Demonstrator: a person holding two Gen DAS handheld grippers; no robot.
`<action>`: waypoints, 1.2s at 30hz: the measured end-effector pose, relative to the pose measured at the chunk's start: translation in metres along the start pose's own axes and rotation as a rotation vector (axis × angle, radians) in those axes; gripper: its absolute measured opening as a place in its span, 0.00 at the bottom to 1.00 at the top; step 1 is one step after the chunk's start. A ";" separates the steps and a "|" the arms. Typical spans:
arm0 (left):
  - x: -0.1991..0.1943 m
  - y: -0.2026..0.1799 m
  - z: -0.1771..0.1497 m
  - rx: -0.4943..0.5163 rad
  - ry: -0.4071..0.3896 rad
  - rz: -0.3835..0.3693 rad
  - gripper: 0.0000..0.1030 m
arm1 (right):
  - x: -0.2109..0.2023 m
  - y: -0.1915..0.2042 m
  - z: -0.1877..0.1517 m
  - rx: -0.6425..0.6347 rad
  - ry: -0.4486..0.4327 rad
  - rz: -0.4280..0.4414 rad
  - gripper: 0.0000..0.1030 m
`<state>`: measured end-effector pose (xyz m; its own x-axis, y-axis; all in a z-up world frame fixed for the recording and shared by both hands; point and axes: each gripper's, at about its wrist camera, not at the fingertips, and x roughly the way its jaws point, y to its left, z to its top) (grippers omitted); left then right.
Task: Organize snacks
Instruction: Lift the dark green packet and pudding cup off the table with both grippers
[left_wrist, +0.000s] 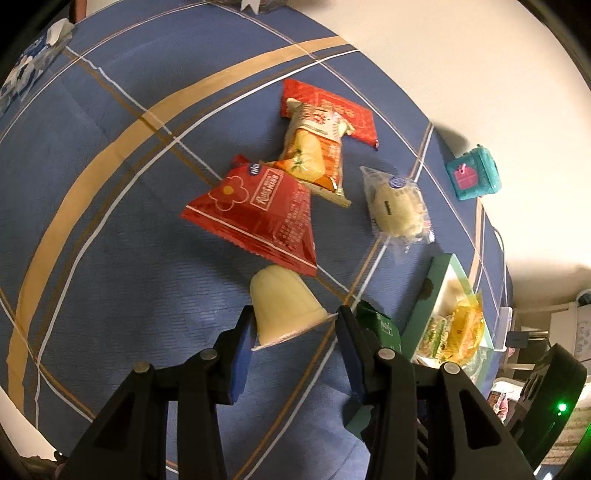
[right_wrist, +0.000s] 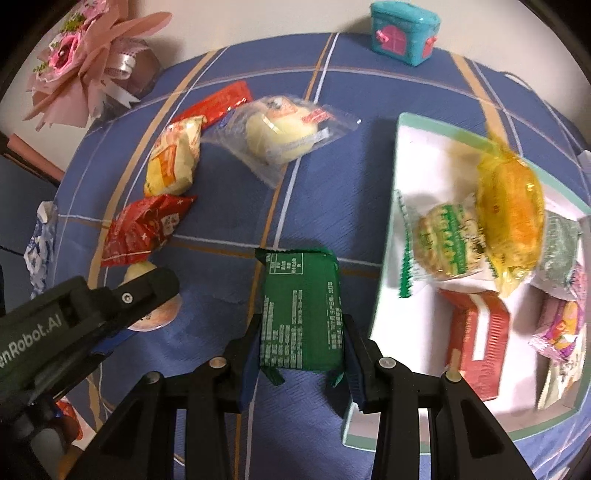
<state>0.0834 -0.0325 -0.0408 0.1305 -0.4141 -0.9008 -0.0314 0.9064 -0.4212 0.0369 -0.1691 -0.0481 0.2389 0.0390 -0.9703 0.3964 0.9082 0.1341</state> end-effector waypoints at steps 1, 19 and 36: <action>0.000 -0.002 -0.001 0.006 0.000 -0.002 0.44 | -0.003 -0.002 0.001 0.005 -0.007 0.001 0.41; -0.020 -0.019 -0.006 0.065 -0.050 -0.050 0.44 | -0.057 -0.019 -0.004 0.040 -0.119 0.022 0.34; -0.008 -0.004 -0.005 0.029 -0.016 -0.002 0.44 | -0.023 -0.008 -0.012 0.020 -0.028 0.044 0.30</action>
<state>0.0779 -0.0336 -0.0324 0.1468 -0.4150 -0.8979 -0.0026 0.9076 -0.4199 0.0179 -0.1725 -0.0294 0.2808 0.0673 -0.9574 0.4028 0.8972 0.1812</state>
